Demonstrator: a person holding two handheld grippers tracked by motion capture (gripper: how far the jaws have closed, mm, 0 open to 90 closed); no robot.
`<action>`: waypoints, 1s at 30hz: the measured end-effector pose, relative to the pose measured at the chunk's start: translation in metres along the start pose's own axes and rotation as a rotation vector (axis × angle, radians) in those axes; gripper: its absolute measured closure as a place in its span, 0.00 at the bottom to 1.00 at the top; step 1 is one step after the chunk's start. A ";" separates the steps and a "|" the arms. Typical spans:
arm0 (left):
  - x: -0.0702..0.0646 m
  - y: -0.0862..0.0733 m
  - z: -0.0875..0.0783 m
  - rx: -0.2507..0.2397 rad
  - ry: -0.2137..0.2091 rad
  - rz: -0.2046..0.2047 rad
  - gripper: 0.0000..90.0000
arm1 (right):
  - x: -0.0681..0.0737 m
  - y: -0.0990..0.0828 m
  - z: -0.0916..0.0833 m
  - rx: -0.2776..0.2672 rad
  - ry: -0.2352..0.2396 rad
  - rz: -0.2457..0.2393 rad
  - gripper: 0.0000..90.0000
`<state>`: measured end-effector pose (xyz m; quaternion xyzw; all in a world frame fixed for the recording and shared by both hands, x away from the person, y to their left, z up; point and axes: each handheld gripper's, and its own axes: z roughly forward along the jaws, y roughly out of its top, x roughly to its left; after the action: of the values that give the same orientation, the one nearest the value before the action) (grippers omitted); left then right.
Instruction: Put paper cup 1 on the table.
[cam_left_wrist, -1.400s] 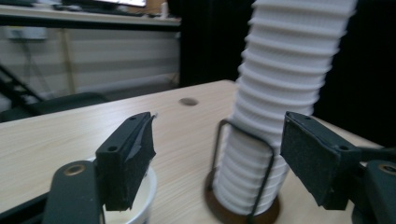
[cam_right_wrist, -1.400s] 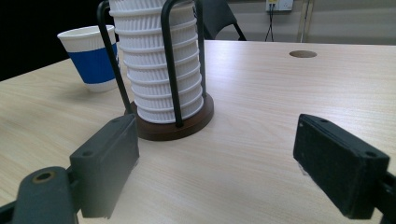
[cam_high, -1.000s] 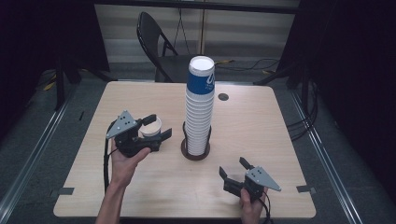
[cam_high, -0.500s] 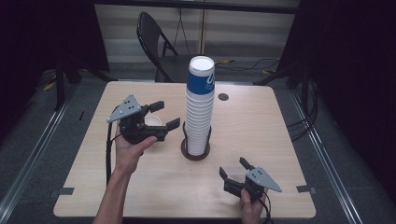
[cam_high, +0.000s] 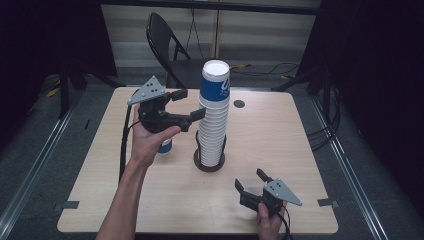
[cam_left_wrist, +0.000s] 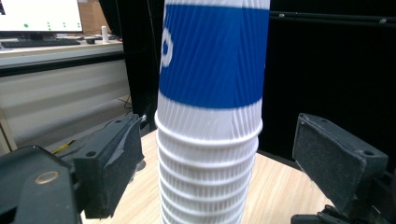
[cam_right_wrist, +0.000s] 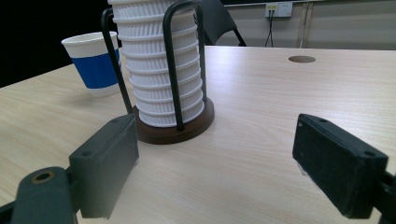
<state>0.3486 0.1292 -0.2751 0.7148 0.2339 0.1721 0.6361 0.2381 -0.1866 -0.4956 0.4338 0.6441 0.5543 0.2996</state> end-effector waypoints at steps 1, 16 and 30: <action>0.000 0.002 0.002 0.001 -0.001 0.009 0.18 | 0.000 0.000 0.000 0.001 0.001 0.002 0.15; 0.012 0.016 0.033 0.008 -0.017 0.002 0.17 | -0.001 0.000 0.000 0.001 0.007 0.004 0.15; 0.007 0.018 0.059 0.047 -0.043 0.023 0.17 | -0.001 0.000 0.000 -0.006 0.010 0.003 0.15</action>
<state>0.3887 0.0830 -0.2653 0.7357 0.2157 0.1586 0.6221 0.2380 -0.1875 -0.4957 0.4310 0.6432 0.5589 0.2969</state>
